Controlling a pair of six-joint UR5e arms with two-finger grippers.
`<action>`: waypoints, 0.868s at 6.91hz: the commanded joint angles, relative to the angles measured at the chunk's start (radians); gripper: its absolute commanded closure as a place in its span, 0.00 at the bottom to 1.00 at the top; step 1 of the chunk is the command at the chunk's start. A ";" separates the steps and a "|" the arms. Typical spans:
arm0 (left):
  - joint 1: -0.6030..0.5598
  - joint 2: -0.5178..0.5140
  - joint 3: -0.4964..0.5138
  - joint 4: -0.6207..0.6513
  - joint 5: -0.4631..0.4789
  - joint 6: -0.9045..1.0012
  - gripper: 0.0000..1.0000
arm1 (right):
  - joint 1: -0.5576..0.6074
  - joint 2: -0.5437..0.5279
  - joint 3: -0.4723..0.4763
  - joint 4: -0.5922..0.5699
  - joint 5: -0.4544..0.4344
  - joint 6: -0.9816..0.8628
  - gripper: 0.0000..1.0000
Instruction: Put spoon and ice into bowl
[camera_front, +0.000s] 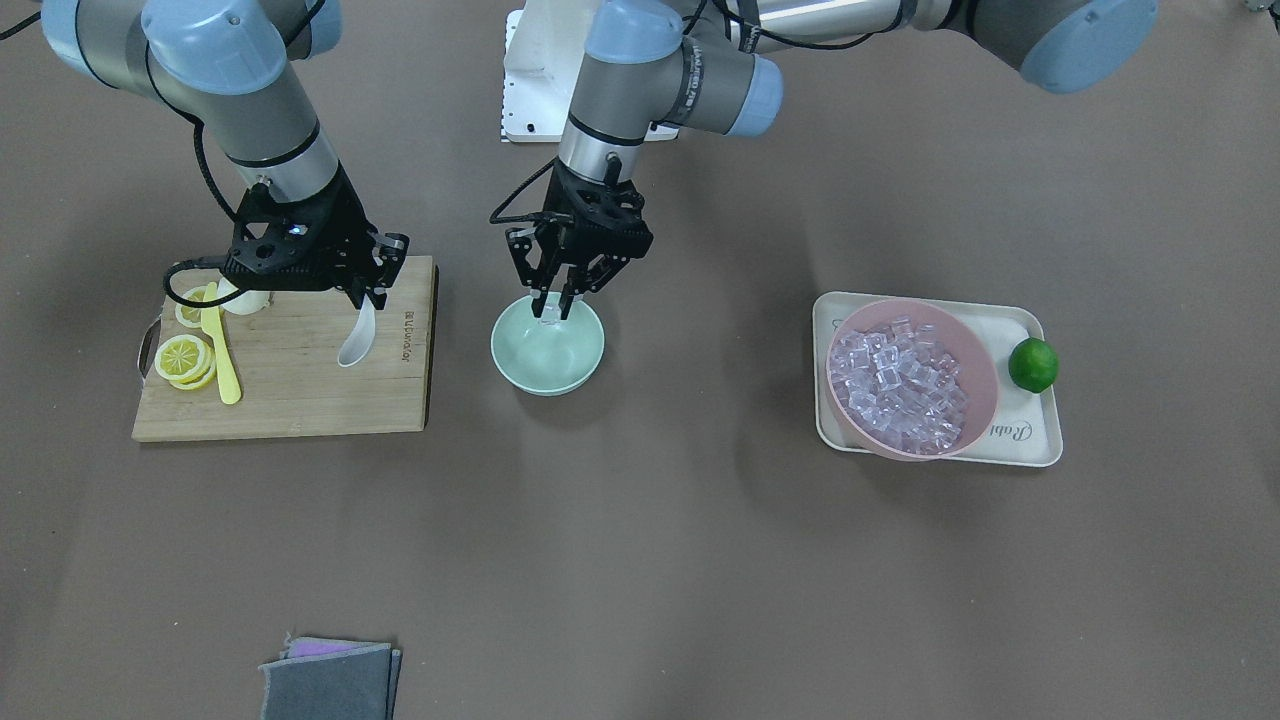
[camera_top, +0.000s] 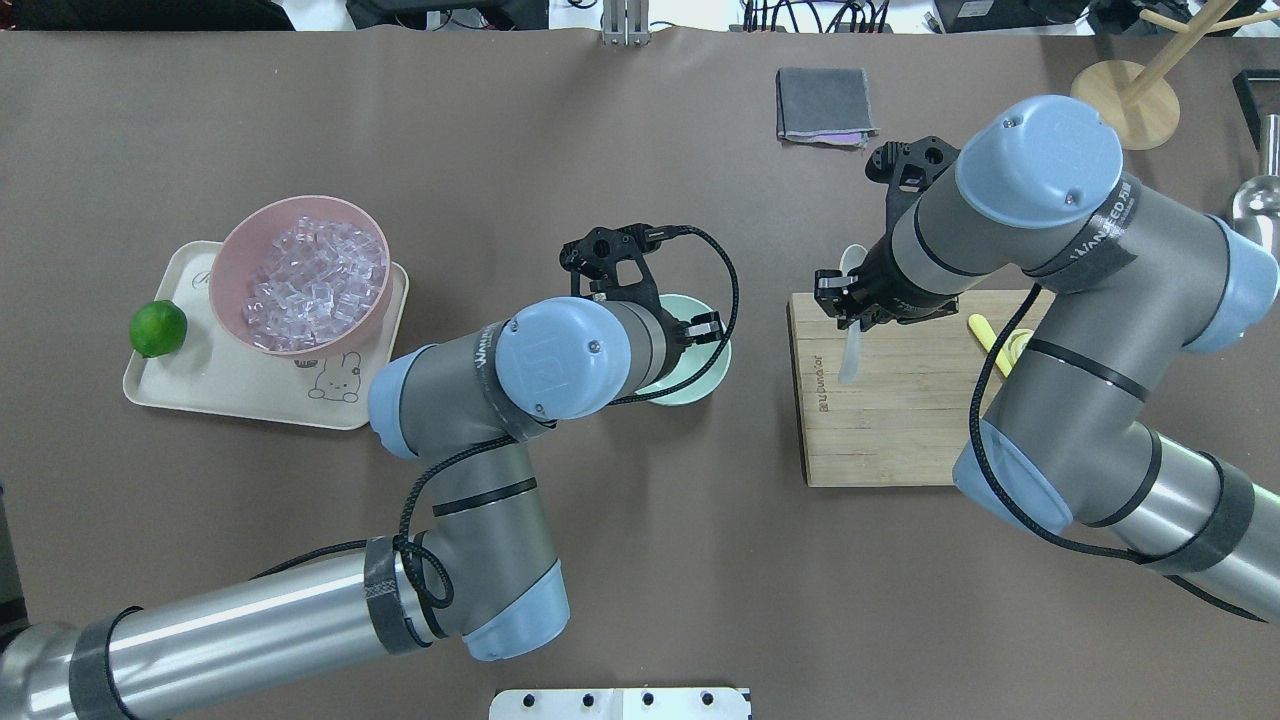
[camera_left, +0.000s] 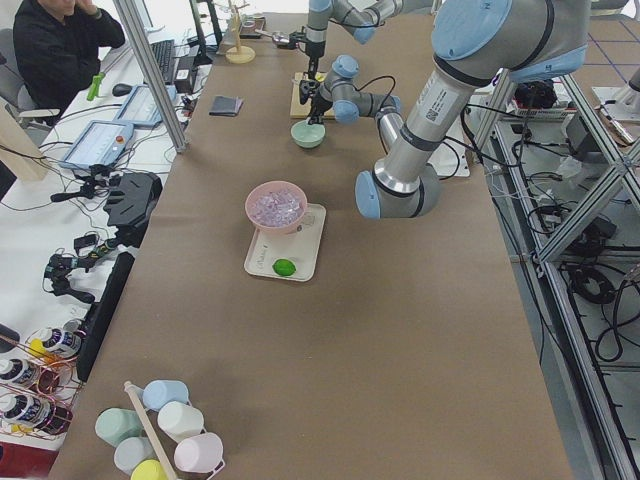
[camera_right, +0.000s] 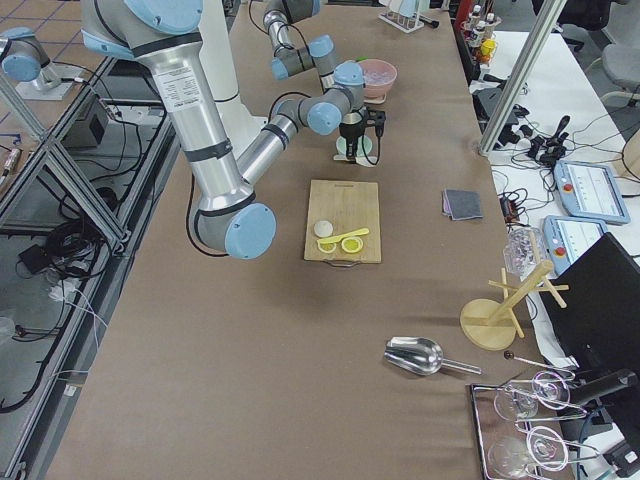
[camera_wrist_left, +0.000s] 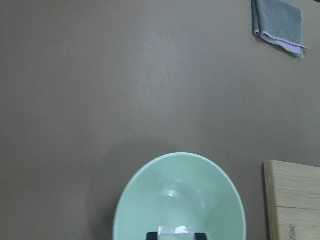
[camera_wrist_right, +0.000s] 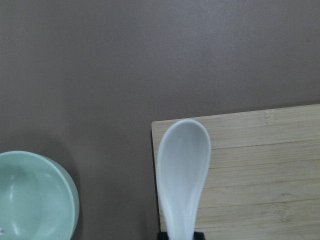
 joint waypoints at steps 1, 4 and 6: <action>0.002 -0.022 0.073 -0.046 0.013 0.003 0.83 | -0.001 0.004 -0.003 -0.001 0.000 0.002 1.00; -0.034 -0.019 0.018 -0.018 0.007 0.112 0.02 | -0.015 0.041 -0.010 -0.001 0.000 0.000 1.00; -0.173 0.106 -0.167 0.091 -0.135 0.266 0.02 | -0.062 0.110 -0.048 -0.004 -0.010 0.003 1.00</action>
